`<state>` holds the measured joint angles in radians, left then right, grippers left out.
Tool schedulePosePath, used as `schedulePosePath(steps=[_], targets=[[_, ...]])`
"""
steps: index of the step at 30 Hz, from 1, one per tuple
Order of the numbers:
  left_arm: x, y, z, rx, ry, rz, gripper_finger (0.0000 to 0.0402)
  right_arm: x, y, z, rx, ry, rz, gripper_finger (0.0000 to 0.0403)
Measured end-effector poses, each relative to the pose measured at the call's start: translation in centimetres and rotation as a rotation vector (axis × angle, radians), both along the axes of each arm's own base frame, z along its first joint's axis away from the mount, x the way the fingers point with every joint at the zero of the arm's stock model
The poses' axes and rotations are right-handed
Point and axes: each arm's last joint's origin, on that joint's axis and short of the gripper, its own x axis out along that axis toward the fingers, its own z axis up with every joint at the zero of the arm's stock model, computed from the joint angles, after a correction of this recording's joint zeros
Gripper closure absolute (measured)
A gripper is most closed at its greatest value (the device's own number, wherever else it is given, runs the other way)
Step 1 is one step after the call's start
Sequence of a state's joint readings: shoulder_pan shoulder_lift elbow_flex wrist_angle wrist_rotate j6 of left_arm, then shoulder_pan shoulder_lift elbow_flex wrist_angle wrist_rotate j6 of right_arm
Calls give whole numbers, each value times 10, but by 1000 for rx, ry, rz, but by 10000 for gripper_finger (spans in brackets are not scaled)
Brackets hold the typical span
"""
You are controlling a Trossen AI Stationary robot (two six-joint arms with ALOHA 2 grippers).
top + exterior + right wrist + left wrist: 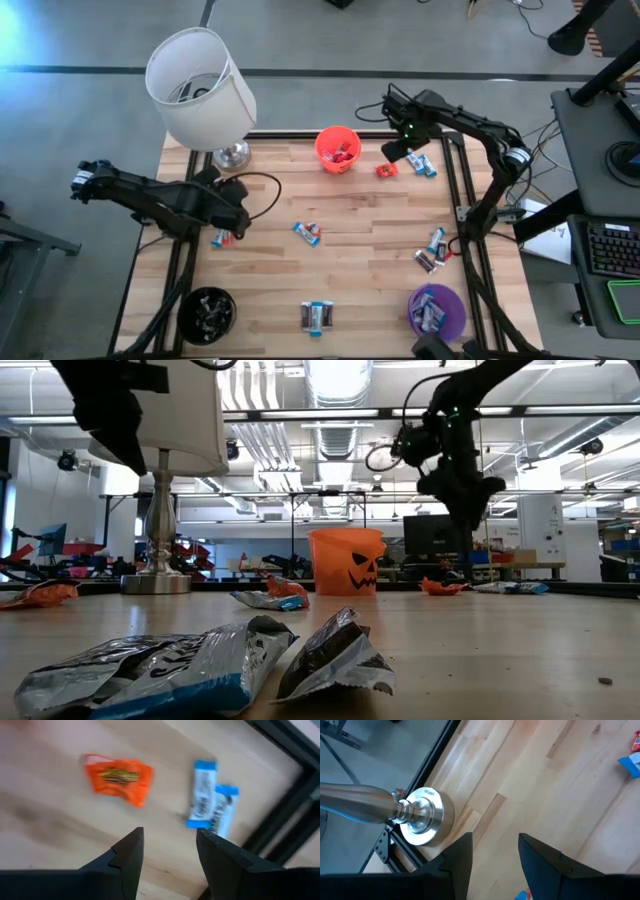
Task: Organize candy in baskets
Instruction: Put the white chocolate into the purple bucket
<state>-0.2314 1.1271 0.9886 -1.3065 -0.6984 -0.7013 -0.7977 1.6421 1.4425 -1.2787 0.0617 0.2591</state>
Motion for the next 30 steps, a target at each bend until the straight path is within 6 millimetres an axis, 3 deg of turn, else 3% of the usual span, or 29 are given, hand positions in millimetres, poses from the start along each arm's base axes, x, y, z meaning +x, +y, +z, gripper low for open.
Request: schedulePosePath(steps=[6, 14, 30], targets=[[5, 0, -3, 0, -4, 7, 260, -12, 3, -25, -54, 151, -94, 223], [10, 1, -6, 4, 14, 12, 260, -18, 9, -55, -31, 173, -101, 222], [12, 1, -7, 3, 12, 12, 260, -19, 13, -66, -2, 138, -127, 222]])
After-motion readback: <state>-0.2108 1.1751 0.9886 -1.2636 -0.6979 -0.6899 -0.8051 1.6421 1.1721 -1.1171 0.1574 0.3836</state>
